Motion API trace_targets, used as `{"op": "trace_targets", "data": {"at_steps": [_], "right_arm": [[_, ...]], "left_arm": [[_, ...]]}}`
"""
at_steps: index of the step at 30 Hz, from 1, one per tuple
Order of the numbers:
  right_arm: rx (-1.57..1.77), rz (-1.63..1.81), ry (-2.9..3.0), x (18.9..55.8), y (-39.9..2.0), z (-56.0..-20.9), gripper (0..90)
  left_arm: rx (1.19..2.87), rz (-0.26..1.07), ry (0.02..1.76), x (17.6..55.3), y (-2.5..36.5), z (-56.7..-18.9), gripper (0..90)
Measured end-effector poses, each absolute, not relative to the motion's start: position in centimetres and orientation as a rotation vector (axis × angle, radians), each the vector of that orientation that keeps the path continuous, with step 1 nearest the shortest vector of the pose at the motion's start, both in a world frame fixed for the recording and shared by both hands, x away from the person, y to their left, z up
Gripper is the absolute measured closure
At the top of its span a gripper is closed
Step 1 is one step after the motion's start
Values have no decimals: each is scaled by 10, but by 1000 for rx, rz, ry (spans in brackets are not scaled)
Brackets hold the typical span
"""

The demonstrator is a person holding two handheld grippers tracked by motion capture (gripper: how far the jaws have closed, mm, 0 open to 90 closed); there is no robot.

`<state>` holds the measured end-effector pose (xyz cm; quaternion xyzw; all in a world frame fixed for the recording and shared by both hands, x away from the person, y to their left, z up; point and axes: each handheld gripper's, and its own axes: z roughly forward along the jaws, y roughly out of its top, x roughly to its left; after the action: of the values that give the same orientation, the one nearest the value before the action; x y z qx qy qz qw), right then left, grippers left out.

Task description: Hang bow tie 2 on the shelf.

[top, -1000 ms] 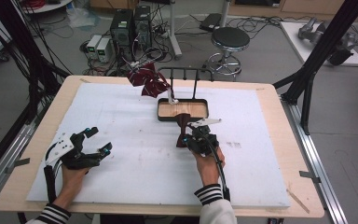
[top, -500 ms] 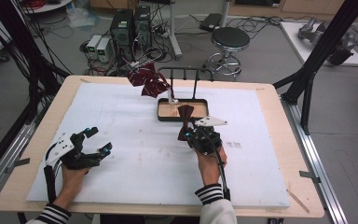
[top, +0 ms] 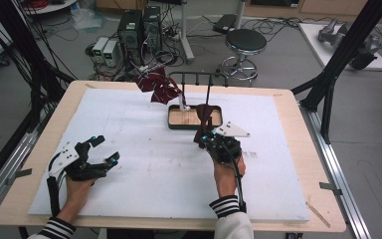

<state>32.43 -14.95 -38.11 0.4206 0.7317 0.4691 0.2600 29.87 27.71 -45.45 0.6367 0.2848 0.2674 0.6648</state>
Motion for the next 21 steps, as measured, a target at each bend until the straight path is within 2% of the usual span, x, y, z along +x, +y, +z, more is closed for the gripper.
{"op": "trace_targets", "data": {"at_steps": [21], "right_arm": [[1061, 1315, 1827, 328, -153, -354, 835]], "left_arm": [[1434, 604, 645, 299, 277, -455, 137]]}}
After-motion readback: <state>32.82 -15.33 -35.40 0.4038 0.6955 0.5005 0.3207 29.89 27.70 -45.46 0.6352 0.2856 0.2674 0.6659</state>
